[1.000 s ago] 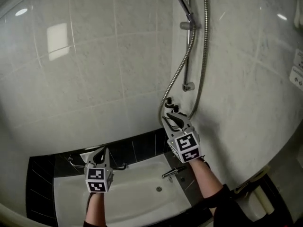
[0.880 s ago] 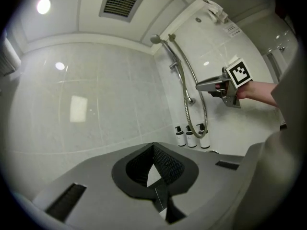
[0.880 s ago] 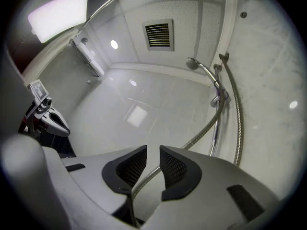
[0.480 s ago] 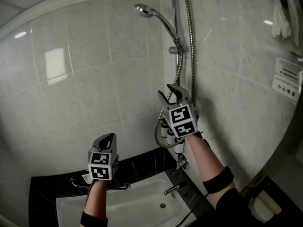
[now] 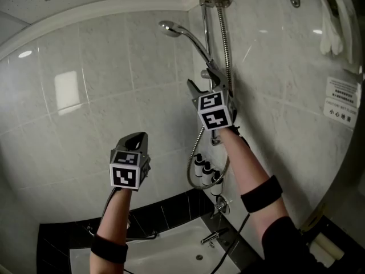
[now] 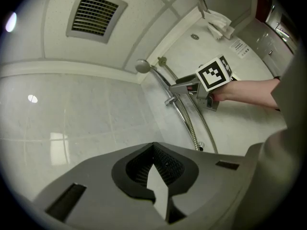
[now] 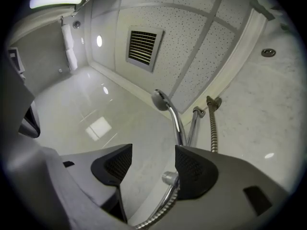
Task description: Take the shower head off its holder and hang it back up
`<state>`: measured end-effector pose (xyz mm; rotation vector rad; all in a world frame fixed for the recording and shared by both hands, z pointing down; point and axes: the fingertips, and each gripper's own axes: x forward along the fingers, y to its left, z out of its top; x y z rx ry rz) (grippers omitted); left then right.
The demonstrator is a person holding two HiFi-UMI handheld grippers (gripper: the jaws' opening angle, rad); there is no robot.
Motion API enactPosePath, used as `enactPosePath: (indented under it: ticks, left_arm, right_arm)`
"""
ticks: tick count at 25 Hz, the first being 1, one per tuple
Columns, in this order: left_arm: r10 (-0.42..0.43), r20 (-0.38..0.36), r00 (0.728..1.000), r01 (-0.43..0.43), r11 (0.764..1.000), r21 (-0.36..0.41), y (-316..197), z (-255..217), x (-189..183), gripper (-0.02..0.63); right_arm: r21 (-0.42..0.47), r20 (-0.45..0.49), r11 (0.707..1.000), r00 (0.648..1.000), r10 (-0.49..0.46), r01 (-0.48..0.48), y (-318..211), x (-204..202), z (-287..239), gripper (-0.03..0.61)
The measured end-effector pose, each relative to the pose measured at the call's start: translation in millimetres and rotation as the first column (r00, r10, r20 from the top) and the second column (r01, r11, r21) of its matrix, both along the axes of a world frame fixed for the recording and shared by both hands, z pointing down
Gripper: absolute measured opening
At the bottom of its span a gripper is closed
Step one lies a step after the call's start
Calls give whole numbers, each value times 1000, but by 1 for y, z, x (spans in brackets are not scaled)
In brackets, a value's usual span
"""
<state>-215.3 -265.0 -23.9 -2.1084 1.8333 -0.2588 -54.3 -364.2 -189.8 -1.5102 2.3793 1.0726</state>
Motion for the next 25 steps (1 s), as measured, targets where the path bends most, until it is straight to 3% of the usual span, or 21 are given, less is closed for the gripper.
enactPosePath:
  ticks: [4,10,20,22,24,25]
  left_arm:
    - [35,13,999,-35,999,28,-18,-41,19,0]
    - [55,15,998,-56,996,63,-43,-78,38,0]
    - [19,23,1000,-21,997,78,-59,-82,40,0]
    - [11,21,1000,-13,997,79,-60,-82,39,0]
    - [7,25,1000,-9,997,80,-60,-82,39,0]
    - [5,28,1000,-7,997,80,-60,-82,39,0]
  right_arm:
    - [41,15,996,997,81,-81,-15,9,-49,328]
    - [115,-64,977,980,189,-181,-36,0,-81,328]
    - [128,-134,963,958,254,-238,-79,-8,-97,291]
    - [133,-137,960,954,266,-248,-83,-8,-97,250]
    - [140,-116,957,956,270,-253,-82,-4,-101,147]
    - [137,-103,958,959,265,-251,-82,-3,-102,146]
